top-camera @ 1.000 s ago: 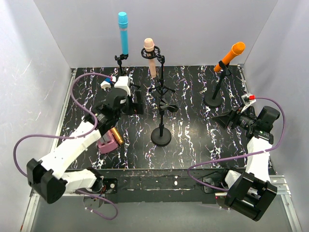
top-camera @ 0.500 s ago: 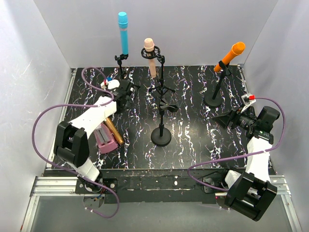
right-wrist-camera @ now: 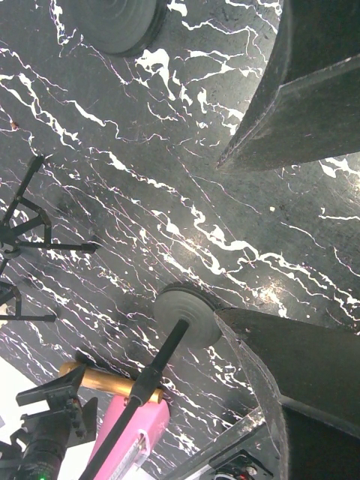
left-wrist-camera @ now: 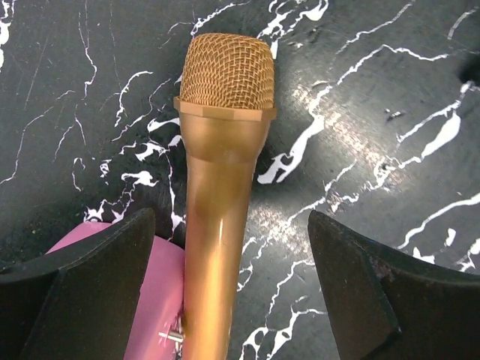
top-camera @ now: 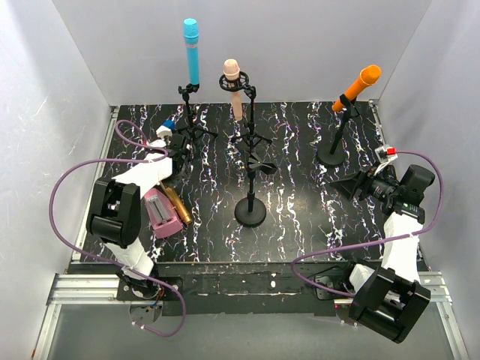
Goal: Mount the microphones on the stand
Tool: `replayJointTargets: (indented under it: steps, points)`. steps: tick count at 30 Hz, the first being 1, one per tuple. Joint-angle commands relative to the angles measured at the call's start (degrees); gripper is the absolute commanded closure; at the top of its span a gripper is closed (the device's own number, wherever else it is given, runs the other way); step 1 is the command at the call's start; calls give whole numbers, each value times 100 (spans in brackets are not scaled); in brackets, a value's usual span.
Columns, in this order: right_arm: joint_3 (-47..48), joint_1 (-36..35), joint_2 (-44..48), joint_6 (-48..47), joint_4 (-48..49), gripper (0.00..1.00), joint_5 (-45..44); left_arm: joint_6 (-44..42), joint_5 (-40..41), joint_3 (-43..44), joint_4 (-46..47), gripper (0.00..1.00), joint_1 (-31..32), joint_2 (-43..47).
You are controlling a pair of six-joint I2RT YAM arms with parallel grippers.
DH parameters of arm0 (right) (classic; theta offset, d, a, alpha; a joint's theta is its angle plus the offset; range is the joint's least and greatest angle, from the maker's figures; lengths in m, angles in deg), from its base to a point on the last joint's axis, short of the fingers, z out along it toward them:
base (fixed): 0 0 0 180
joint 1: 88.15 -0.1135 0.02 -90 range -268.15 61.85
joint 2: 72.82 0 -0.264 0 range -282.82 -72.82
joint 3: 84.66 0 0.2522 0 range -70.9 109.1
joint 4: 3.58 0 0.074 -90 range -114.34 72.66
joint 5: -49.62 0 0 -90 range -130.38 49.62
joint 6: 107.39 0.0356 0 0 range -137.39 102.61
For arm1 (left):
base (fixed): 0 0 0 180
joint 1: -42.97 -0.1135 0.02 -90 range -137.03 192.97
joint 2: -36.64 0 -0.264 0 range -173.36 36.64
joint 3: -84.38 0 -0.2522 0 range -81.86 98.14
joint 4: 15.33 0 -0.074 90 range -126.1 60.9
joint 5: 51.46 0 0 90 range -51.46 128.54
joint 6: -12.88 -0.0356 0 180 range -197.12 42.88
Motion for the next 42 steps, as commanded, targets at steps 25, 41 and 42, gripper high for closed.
replayJointTargets:
  steps: [25,41,42]
  points:
    - [97,101,82,-78,27,21,55,-866,-1191,-199,1419,100,-517,18]
    - [2431,83,-312,-3704,-4607,20,1162,-2810,-5129,-561,3976,100,-509,3631]
    - [2774,83,-444,-4152,-5153,20,1223,-2766,-5348,-429,4169,100,-509,3675]
